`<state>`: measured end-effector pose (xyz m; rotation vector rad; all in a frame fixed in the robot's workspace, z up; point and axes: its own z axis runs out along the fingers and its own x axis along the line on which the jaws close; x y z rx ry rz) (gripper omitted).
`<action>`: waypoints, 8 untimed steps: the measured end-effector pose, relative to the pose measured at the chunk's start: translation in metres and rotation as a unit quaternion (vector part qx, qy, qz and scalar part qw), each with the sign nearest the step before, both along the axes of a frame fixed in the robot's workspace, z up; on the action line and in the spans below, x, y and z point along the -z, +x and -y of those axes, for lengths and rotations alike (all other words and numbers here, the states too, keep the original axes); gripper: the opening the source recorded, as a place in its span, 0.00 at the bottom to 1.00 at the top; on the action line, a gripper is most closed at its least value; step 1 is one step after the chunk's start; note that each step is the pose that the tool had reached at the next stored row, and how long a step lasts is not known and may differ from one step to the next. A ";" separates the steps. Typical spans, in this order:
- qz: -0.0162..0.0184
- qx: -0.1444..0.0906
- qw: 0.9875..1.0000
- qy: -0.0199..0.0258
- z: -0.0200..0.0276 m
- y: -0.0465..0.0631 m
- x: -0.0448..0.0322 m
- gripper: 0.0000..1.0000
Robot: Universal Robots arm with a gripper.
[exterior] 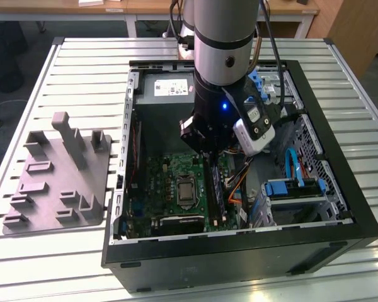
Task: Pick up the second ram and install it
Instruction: 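Insert the second ram into the second slot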
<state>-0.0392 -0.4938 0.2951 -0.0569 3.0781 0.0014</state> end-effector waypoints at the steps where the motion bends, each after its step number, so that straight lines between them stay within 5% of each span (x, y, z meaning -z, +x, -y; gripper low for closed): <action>1: 0.000 0.002 1.000 0.000 0.0000 0.000 0.0000 0.14; 8: 0.000 0.019 1.000 0.000 0.0000 0.000 0.0000 0.14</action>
